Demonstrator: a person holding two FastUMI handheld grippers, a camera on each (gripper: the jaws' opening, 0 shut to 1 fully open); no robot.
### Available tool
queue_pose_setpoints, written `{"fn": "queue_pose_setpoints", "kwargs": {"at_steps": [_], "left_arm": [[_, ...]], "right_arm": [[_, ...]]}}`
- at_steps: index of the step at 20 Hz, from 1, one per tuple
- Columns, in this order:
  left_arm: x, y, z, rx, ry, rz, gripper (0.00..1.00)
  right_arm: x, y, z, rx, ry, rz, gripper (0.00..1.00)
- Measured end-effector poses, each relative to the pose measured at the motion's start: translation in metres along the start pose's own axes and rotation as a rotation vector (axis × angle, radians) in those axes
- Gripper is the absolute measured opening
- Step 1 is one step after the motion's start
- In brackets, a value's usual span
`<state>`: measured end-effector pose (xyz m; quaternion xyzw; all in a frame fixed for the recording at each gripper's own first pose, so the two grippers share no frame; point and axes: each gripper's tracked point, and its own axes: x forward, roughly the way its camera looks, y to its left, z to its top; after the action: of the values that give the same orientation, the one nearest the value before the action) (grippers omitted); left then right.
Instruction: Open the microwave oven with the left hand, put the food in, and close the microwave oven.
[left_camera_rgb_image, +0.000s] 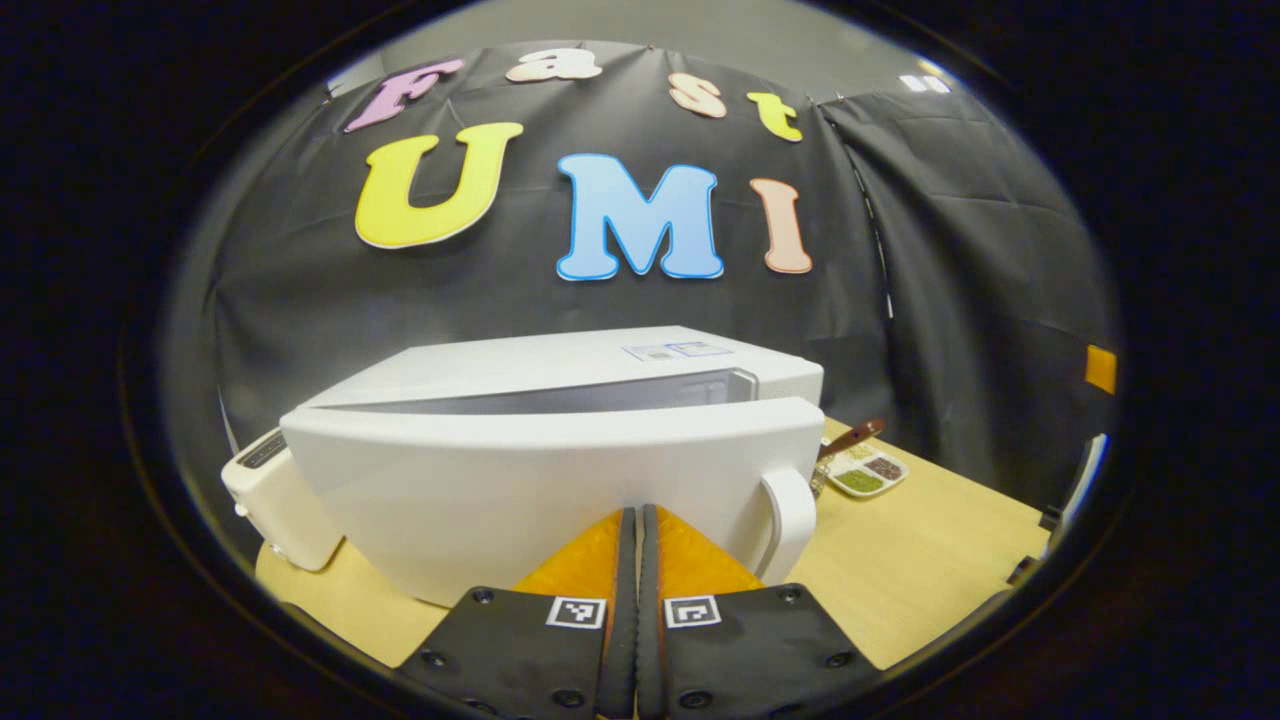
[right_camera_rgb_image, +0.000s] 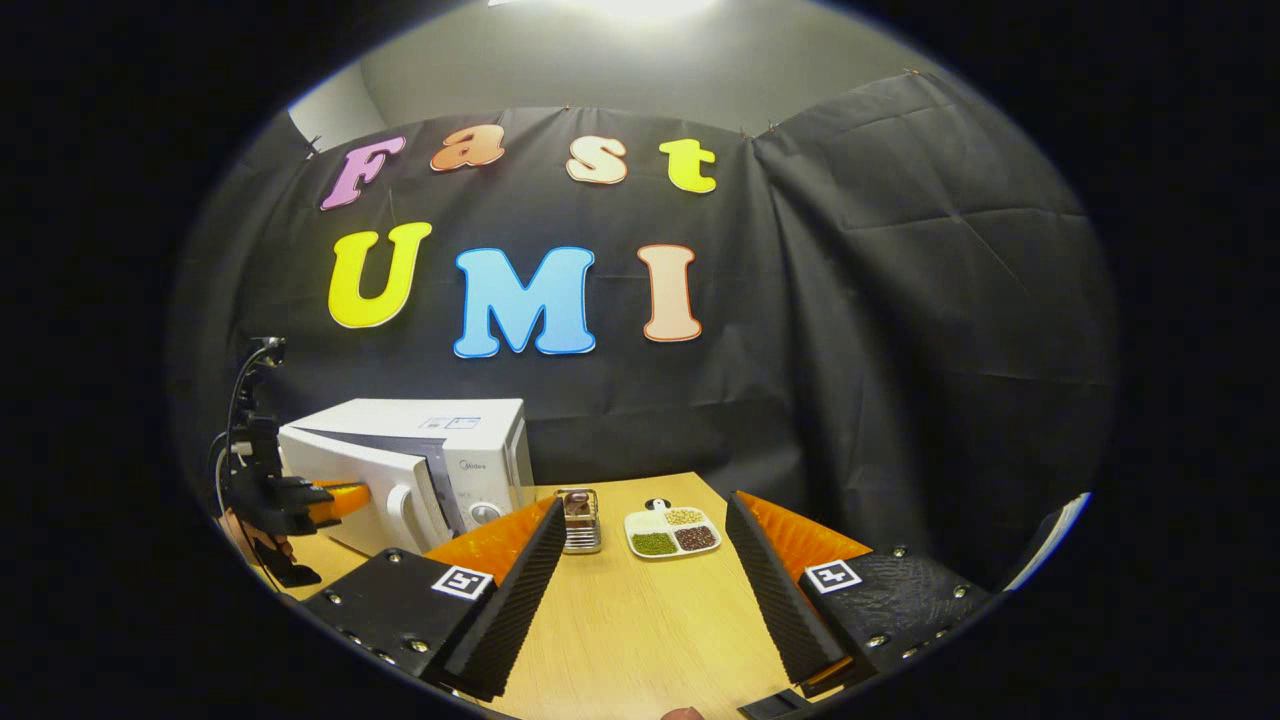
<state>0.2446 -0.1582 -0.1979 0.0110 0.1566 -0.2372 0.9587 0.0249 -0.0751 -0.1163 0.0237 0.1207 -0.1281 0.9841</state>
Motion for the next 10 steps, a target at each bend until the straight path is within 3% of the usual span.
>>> {"fn": "queue_pose_setpoints", "kwargs": {"at_steps": [10], "left_arm": [[0.029,0.016,0.018,-0.034,-0.021,0.107,0.07]], "right_arm": [[-0.006,-0.024,0.004,-0.015,0.009,-0.027,0.98]]}}
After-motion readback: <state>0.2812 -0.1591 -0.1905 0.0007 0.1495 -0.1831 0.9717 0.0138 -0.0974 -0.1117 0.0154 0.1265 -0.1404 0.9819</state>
